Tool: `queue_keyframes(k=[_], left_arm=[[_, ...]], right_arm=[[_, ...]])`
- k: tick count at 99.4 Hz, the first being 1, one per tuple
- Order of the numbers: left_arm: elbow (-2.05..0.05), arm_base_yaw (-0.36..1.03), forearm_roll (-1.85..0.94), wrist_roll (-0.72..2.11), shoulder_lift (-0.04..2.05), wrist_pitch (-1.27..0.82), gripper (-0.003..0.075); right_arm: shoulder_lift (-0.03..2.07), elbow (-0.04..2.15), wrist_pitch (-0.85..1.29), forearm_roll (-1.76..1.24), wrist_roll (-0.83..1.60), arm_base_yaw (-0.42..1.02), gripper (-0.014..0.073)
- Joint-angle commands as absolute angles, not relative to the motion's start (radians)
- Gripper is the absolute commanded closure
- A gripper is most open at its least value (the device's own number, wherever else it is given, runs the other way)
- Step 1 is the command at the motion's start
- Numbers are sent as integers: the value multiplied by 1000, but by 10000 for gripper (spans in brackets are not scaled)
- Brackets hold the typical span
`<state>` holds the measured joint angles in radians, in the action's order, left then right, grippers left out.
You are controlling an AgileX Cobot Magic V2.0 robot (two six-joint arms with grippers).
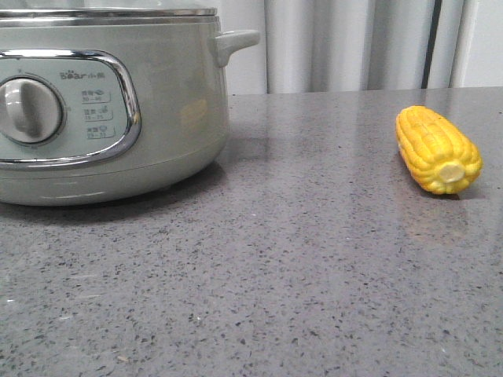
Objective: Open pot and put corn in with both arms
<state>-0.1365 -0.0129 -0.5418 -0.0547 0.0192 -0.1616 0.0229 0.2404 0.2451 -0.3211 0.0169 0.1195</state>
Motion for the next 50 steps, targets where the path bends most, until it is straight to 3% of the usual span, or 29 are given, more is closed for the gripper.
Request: queue_keyframes(k=[1, 10, 17, 24, 29, 36, 41, 50], left_arm=[[-248, -15, -408, -40, 95, -165, 741], [-326, -15, -343, 34, 186, -205, 735], [-390, -15, -335, 117, 263, -229, 661], [-450, -15, -335, 169, 339, -236, 494], [-490, -1, -335, 178, 381, -223, 330], [-537, 30, -335, 180, 433, -201, 182], [-568, 60, -333, 200, 467, -187, 139], [-632, 131, -333, 289, 534, -180, 138]], right_arm=[[97, 362, 331, -245, 22, 113, 646], [181, 451, 433, -169, 27, 113, 585], [250, 523, 474, -139, 27, 113, 499], [299, 570, 492, -135, 27, 113, 392], [331, 599, 498, -135, 27, 113, 305], [373, 627, 506, -135, 27, 113, 211], [389, 637, 506, -135, 27, 113, 167], [408, 637, 508, -135, 27, 113, 131]])
